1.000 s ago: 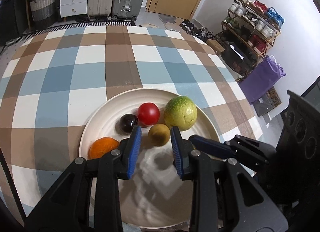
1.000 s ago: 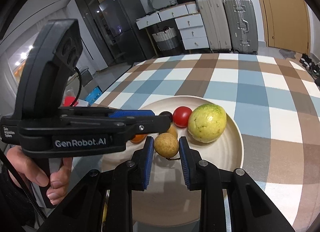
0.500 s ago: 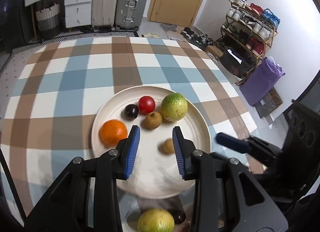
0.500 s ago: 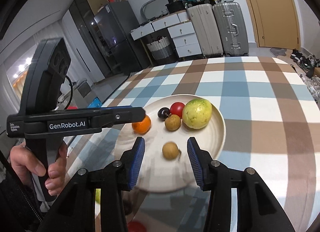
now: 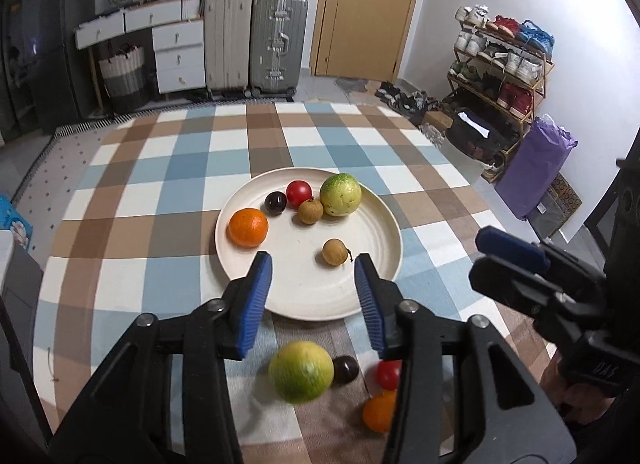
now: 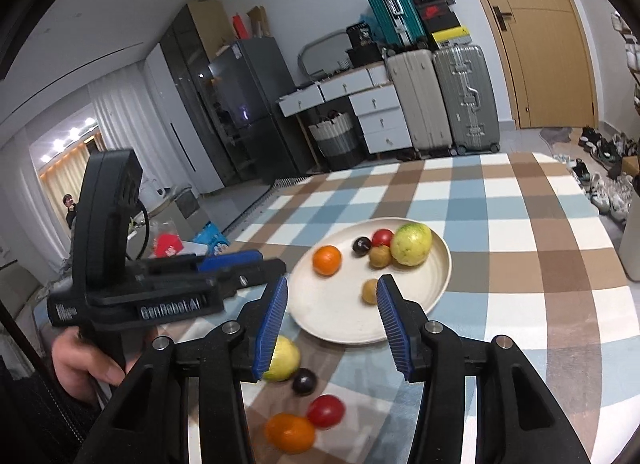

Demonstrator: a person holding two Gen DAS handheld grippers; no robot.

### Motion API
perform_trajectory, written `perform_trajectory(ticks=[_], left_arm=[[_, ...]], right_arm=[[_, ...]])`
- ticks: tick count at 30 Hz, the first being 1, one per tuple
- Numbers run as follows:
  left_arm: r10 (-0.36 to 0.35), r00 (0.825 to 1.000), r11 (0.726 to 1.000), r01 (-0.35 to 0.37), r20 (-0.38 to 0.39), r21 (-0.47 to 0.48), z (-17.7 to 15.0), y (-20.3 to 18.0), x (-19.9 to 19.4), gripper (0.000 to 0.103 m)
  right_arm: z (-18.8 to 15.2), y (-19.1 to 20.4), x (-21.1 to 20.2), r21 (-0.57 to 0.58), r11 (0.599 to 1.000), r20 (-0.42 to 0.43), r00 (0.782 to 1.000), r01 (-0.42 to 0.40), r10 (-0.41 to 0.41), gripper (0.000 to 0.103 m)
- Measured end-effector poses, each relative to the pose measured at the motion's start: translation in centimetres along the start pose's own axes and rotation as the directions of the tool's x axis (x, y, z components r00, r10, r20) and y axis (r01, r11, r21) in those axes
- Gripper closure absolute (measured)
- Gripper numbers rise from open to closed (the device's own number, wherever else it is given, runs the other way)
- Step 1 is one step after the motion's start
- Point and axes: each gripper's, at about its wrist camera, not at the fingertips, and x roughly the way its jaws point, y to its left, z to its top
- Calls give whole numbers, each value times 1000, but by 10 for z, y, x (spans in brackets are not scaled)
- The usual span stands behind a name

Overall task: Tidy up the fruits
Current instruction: 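Open both tools to release the kiwis and pull back, then lower the right tool onto the orange mandarin and close it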

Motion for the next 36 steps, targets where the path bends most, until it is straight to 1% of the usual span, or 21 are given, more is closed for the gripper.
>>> perform_trajectory(ticks=[1, 3, 4, 5, 6, 8, 9, 10, 15, 19, 22, 26, 30, 36], left_arm=[[2, 1000, 1000, -3, 7, 1, -3, -2, -6, 60], [29, 999, 1000, -29, 21, -2, -8, -4, -18, 52], [35, 999, 999, -35, 28, -3, -10, -5, -22, 45], [38, 999, 999, -38, 38, -4, -12, -6, -28, 40], [45, 998, 999, -45, 48, -6, -15, -7, -34, 37], [57, 996, 998, -56, 68, -7, -20, -9, -45, 29], [67, 994, 998, -67, 82, -6, -24, -10, -53, 27], [73, 993, 997, -73, 90, -3, -27, -11, -57, 23], [89, 991, 996, -88, 103, -12, -46, -14, -76, 19], [57, 995, 997, -52, 84, -64, -63, -7, -83, 16], [69, 994, 995, -63, 80, -74, -74, -5, -84, 13], [77, 994, 991, -68, 76, -111, -93, 0, -88, 3], [94, 993, 986, -83, 69, -146, -109, 7, -86, 2], [129, 990, 978, -118, 58, -169, -127, 17, -82, 1]], right_arm=[[0, 4, -4, -5, 1000, 6, 1000, 0, 0, 54], [-1, 11, -12, -11, 1000, 17, 1000, -1, 1, 48], [-2, 14, -15, -11, 1000, 21, 1000, -3, 3, 46], [-3, 17, -20, -10, 1000, 29, 1000, -7, 7, 41], [-4, 19, -24, -11, 1000, 37, 999, -8, 9, 37], [-6, 25, -31, -18, 1000, 50, 999, -7, 8, 34], [-8, 29, -36, -23, 1000, 58, 998, -3, 4, 31], [-10, 32, -39, -27, 1000, 62, 998, 0, 2, 30], [-22, 41, -50, -34, 999, 75, 997, 15, -12, 19], [-35, 43, -58, -23, 1000, 70, 997, 20, -18, 18], [-44, 44, -61, -13, 1000, 60, 998, 27, -26, 16], [-54, 45, -64, 0, 1000, 52, 998, 28, -28, 15], [-68, 45, -61, 10, 999, 28, 999, 35, -35, 15], [-85, 47, -52, 12, 999, -11, 999, 39, -39, 15]])
